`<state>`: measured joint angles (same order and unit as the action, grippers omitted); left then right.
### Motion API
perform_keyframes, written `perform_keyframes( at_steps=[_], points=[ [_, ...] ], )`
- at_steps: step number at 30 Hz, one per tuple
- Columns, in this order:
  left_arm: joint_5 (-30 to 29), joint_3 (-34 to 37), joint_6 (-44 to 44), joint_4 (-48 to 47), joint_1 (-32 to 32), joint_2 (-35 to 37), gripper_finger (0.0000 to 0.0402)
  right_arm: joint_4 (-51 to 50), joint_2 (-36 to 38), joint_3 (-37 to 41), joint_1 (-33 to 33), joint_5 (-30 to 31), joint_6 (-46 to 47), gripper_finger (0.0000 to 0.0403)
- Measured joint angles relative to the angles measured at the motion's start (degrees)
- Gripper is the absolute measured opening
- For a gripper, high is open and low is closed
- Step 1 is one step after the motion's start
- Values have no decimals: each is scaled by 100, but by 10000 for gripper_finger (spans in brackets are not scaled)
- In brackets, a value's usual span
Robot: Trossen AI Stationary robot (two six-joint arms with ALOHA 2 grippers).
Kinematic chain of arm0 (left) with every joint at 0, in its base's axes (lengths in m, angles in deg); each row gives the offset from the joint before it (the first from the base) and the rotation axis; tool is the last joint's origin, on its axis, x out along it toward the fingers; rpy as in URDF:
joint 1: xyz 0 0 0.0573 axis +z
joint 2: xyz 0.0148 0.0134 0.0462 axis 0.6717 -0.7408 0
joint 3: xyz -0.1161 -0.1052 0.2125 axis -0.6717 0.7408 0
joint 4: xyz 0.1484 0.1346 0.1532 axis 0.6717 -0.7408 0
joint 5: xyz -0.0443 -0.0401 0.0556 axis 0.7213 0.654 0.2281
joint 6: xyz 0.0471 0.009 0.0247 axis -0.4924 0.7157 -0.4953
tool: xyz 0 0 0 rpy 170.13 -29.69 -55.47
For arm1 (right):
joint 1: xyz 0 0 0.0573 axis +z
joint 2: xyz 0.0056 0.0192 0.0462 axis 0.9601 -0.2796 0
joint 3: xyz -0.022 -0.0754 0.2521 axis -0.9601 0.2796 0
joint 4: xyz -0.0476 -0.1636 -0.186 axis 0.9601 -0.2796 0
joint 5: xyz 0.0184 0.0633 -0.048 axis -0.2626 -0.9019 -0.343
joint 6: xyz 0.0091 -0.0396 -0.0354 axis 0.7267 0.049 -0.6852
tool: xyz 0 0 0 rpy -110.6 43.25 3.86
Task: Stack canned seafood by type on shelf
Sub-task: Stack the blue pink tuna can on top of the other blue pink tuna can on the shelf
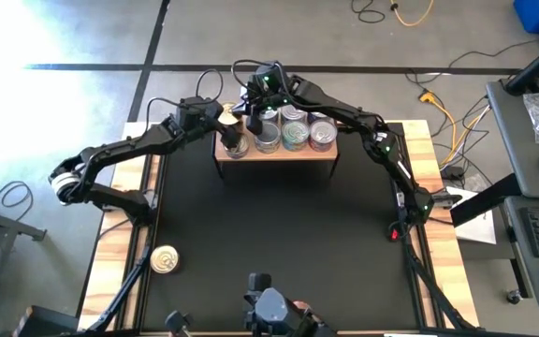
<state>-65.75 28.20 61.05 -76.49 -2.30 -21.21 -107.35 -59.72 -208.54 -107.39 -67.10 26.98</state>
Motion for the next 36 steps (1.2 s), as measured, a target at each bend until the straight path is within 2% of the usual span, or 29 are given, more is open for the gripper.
perform_keyframes(
  at_steps=[15, 26, 36],
  points=[
    [266, 0, 224, -61, 37, 29, 400, -15, 0, 0, -2, 32, 5, 12],
    [136, -18, 136, -191, 61, 38, 400, -165, 7, -2, -2, 291, -223, 12],
    [129, 8, 187, -465, 73, 60, 400, -211, 47, 0, -18, 244, -201, 12]
  ],
)
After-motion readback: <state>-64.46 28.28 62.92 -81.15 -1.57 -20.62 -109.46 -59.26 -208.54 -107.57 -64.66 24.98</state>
